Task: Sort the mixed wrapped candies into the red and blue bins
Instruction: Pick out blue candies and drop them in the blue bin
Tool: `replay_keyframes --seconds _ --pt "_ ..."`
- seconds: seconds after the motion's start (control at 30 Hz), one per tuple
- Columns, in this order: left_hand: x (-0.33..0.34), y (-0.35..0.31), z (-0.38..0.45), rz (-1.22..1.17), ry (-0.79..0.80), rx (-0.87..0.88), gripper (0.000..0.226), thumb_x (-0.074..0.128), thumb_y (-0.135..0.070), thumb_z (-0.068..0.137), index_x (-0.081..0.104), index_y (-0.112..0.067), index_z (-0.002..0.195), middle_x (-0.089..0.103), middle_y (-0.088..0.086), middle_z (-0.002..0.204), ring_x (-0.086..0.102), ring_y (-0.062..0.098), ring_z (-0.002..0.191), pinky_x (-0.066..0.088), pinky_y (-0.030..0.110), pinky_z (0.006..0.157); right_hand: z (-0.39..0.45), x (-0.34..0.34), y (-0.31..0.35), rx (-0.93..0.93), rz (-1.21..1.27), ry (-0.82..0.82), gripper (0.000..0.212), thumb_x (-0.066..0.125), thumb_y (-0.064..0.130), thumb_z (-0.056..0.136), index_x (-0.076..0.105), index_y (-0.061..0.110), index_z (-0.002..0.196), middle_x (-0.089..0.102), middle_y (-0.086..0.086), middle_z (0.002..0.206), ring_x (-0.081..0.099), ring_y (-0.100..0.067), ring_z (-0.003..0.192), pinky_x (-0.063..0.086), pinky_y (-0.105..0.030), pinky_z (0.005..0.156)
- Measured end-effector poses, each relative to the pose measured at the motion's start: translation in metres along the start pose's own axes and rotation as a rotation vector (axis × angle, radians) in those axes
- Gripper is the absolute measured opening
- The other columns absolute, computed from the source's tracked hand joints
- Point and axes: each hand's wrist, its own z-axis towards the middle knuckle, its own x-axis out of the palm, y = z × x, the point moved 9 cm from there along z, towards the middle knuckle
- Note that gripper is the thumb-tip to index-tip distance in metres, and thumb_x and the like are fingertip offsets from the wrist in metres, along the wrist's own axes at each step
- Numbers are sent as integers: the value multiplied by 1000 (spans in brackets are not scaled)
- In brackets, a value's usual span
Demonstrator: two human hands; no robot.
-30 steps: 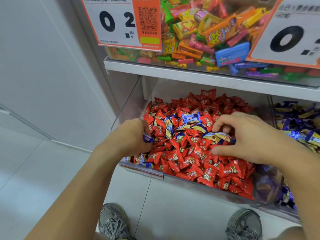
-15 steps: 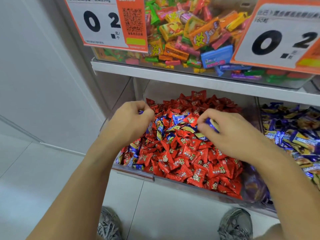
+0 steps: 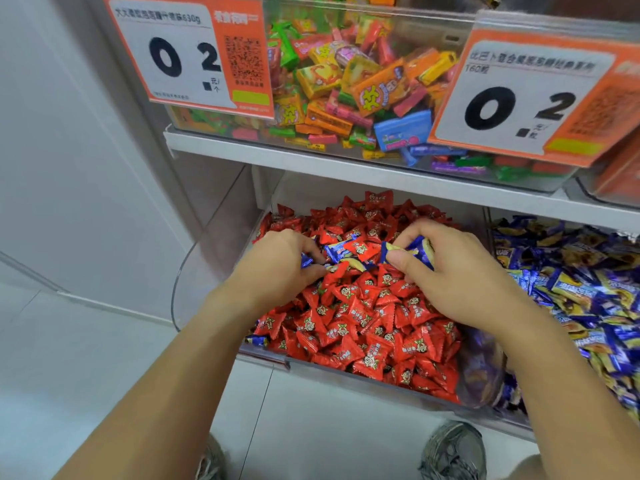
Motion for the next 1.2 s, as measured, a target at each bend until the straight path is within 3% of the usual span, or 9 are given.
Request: replay_keyframes --seconds 0.07,0.17,0.3,0.5,0.67,0.8,0.97,1.13,1.2 --pt "-4 5 -1 23 -35 -16 12 70 -33 88 76 -26 95 72 -9 107 67 12 95 54 32 82 2 2 5 -28 48 -14 3 62 36 95 59 36 95 69 7 78 64 -5 72 51 -34 69" --pt "-1 7 -1 85 -1 -4 20 69 -38 88 76 -25 102 72 -7 109 66 14 95 52 29 79 7 15 27 -138 31 -6 22 56 24 99 62 35 118 61 14 104 54 0 92 40 -22 79" --pt "-2 11 -5 95 14 -9 20 68 -39 89 76 -23 99 73 -4 102 66 16 91 48 26 72 15 46 28 -105 -163 143 26 56 30 99 62 38 123 43 6 107 50 -10 94 41 -27 79" --pt "-41 27 -22 -169 -160 -139 20 63 -47 91 70 -28 91 59 -12 71 52 0 46 38 22 50 16 48 21 1 -318 173 38 67 35 93 59 34 130 36 3 110 51 -16 96 35 -25 75" --pt "-33 11 -33 -407 -87 -118 19 66 -47 88 73 -30 92 70 -13 98 68 13 70 57 34 66 13 51 21 58 -396 191 39 67 17 88 64 27 126 37 -2 110 47 -17 87 35 -24 66" --pt "-25 8 -35 -447 -55 -121 24 66 -52 83 73 -32 92 69 -12 113 69 11 88 46 26 64 12 49 20 69 -367 178 24 67 18 90 68 28 112 42 -2 110 48 -17 85 35 -24 61" --pt "-31 -4 -44 -603 -119 -115 19 67 -50 83 74 -34 88 70 -15 94 69 8 75 53 26 63 3 19 13 44 18 -6 9 67 30 94 68 38 99 56 7 102 53 -10 91 38 -21 73" --pt "-25 -46 -49 -725 -216 -43 8 68 -37 90 74 -31 91 71 -17 81 69 7 67 57 25 58 -22 17 5 333 1012 -70 9 64 24 98 67 25 107 65 1 84 56 -12 67 47 -29 60" --pt "-16 -76 -46 -659 -217 51 7 67 -34 92 72 -30 90 71 -19 79 66 -1 68 51 17 60 -34 18 11 370 1182 -59 16 61 25 99 65 16 111 70 3 83 61 -12 66 52 -31 60"
